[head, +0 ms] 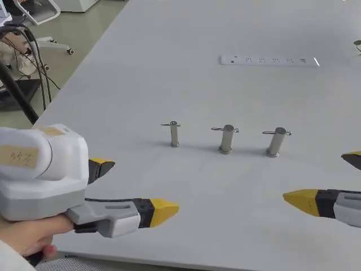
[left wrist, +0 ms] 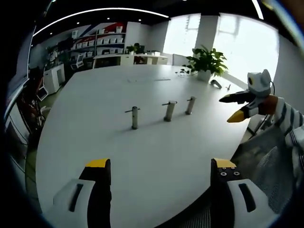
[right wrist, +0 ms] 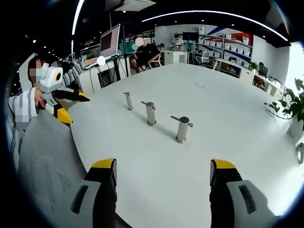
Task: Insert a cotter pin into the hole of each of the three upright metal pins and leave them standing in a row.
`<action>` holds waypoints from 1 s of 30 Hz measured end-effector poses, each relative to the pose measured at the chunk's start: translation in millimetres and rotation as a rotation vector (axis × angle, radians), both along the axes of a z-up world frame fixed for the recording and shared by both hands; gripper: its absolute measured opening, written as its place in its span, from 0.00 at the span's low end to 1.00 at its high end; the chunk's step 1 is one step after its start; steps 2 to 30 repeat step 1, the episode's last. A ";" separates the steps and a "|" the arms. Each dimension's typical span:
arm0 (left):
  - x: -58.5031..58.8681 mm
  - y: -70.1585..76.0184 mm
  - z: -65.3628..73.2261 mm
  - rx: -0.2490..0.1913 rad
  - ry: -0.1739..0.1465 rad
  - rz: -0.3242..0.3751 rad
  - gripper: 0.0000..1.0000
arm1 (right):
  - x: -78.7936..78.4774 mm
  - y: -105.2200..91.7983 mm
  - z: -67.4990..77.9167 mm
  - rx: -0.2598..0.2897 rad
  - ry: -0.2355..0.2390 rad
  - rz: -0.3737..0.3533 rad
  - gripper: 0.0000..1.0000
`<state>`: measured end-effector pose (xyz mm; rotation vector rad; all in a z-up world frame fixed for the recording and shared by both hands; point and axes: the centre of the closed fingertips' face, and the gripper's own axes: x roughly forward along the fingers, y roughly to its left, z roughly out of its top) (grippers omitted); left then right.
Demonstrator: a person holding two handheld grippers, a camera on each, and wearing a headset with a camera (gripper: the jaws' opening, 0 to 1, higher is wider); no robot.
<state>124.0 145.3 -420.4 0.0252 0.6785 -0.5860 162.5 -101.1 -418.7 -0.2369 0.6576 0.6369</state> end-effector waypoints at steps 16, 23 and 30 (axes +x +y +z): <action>-0.1 0.8 -0.9 0.006 0.005 0.001 0.79 | 0.6 -0.3 -0.1 0.001 -0.001 -0.001 0.74; -0.1 0.8 -0.9 0.006 0.005 0.001 0.79 | 0.6 -0.3 -0.1 0.001 -0.001 -0.001 0.74; -0.1 0.8 -0.9 0.006 0.005 0.001 0.79 | 0.6 -0.3 -0.1 0.001 -0.001 -0.001 0.74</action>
